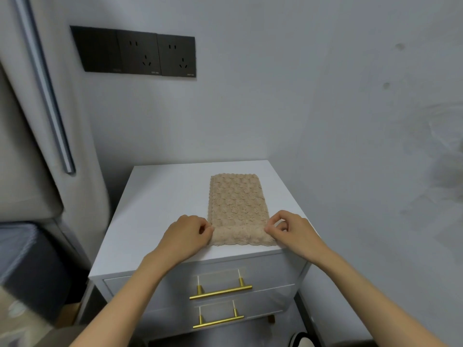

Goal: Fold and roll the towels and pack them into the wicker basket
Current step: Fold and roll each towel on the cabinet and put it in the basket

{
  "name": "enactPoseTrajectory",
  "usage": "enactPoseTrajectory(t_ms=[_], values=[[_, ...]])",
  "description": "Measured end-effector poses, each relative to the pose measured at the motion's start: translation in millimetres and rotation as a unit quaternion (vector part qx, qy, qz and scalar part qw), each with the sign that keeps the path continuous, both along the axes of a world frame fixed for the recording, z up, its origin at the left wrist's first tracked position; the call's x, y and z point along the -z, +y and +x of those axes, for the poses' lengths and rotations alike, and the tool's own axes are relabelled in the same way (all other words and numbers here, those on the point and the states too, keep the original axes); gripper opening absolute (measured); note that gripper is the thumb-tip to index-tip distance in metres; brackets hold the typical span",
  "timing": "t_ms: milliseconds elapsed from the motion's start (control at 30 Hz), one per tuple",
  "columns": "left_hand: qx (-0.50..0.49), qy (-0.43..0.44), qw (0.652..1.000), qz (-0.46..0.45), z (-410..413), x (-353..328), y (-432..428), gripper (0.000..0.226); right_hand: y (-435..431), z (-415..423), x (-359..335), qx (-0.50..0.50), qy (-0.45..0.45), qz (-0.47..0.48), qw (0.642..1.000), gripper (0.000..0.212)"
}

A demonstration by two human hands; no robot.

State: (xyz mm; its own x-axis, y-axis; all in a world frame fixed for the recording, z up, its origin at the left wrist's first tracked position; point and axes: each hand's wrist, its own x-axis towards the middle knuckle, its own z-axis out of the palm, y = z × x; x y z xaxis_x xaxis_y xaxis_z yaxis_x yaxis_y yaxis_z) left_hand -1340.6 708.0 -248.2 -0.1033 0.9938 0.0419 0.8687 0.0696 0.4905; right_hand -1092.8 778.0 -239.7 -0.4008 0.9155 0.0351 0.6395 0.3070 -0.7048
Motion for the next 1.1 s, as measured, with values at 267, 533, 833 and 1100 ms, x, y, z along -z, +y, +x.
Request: enactPoseTrajectory(t_ms=[267, 533, 833, 1100], values=[[-0.063, 0.155, 0.975, 0.148, 15.9, 3.5, -0.4, 0.012, -2.5, -11.0, 9.0, 0.040, -0.062, 0.132, 0.989, 0.018], [0.108, 0.078, 0.961, 0.241, 23.2, 13.0, -0.3, 0.039, -15.5, -24.7, 21.9, -0.073, -0.119, 0.387, 0.912, 0.031], [0.165, 0.089, 0.966, 0.179, 12.1, 18.7, -8.2, 0.033, -13.0, 3.7, 26.5, -0.164, -0.148, 0.340, 0.914, 0.032], [0.125, 0.051, 0.977, 0.167, 9.5, 15.6, -5.6, 0.030, -7.3, 11.3, 24.9, -0.133, -0.168, 0.314, 0.925, 0.033]])
